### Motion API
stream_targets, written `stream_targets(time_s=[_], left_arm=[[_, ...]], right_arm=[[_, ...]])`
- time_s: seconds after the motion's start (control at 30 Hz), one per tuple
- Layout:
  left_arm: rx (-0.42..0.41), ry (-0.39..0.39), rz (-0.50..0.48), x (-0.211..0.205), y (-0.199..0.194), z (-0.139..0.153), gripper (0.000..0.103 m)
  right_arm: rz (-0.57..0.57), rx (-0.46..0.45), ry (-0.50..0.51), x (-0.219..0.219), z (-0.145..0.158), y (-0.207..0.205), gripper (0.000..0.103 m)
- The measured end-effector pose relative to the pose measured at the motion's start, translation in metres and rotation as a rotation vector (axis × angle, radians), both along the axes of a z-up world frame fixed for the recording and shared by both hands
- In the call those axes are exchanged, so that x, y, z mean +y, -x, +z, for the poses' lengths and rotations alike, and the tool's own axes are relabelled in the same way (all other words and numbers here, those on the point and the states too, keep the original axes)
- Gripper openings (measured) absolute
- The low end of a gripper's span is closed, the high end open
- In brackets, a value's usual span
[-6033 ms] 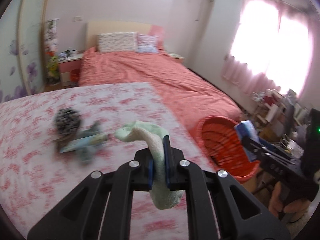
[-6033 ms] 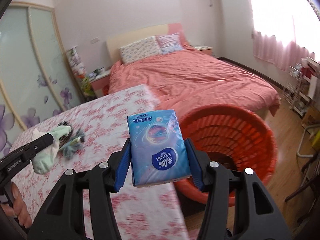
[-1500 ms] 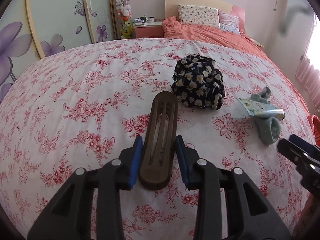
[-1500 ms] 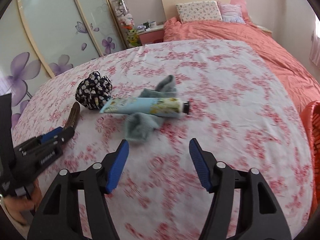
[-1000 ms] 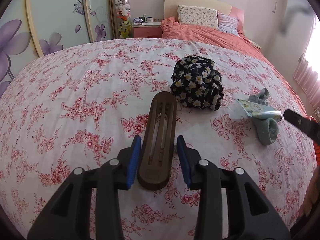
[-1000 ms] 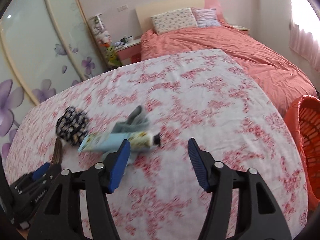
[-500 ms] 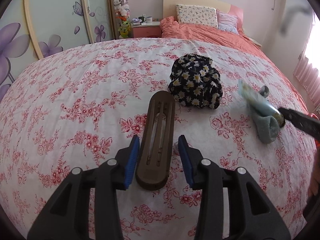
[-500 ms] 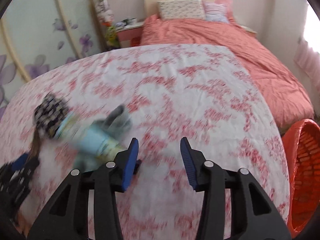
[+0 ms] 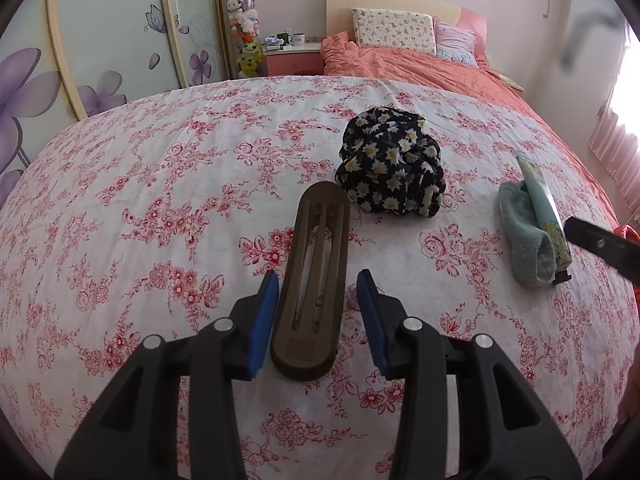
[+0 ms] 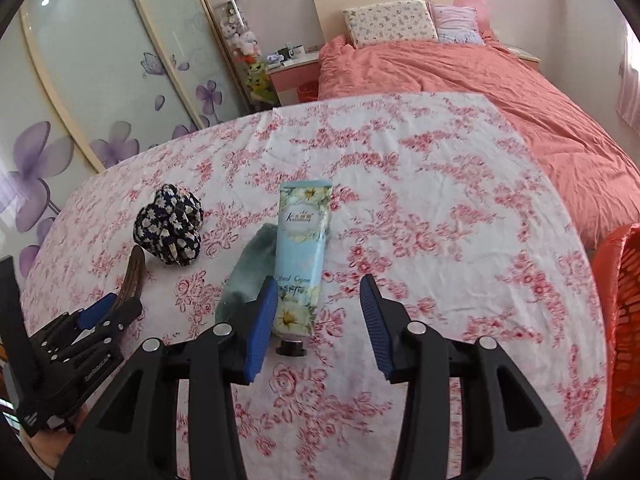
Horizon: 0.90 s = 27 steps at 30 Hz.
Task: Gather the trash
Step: 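Grasp the blue hand-cream tube with the right tool while the left tool holds the clip, then carry the clip and cream tube over the orange basket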
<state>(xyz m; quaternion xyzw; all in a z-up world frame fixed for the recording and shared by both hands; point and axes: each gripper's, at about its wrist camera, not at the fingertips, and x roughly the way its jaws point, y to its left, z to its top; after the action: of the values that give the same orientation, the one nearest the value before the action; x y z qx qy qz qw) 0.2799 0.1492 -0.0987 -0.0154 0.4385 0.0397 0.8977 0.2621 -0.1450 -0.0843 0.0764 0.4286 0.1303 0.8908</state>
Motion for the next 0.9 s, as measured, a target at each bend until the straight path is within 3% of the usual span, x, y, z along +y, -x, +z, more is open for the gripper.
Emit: stream_targets(time_s=[0.2, 0.27, 0.47, 0.73, 0.9], left_arm=[[0.0, 0.0, 0.0, 0.0, 0.0, 0.0, 0.041], [0.0, 0.0, 0.0, 0.0, 0.0, 0.0, 0.041], [0.0, 0.001, 0.0, 0.0, 0.0, 0.0, 0.041], [-0.001, 0.011, -0.012, -0.001, 0.0, 0.0, 0.046], [-0.014, 0.059, -0.015, 0.004, 0.004, 0.002, 0.046]], right_arm=[[-0.011, -0.014, 0.054, 0.015, -0.009, -0.004, 0.043], [0.0, -0.013, 0.057, 0.016, -0.011, -0.004, 0.028], [-0.031, -0.047, 0.076, -0.003, -0.009, 0.014, 0.028], [-0.125, -0.004, 0.122, -0.053, -0.016, 0.039, 0.028], [-0.12, -0.025, 0.166, -0.053, -0.017, 0.046, 0.028]])
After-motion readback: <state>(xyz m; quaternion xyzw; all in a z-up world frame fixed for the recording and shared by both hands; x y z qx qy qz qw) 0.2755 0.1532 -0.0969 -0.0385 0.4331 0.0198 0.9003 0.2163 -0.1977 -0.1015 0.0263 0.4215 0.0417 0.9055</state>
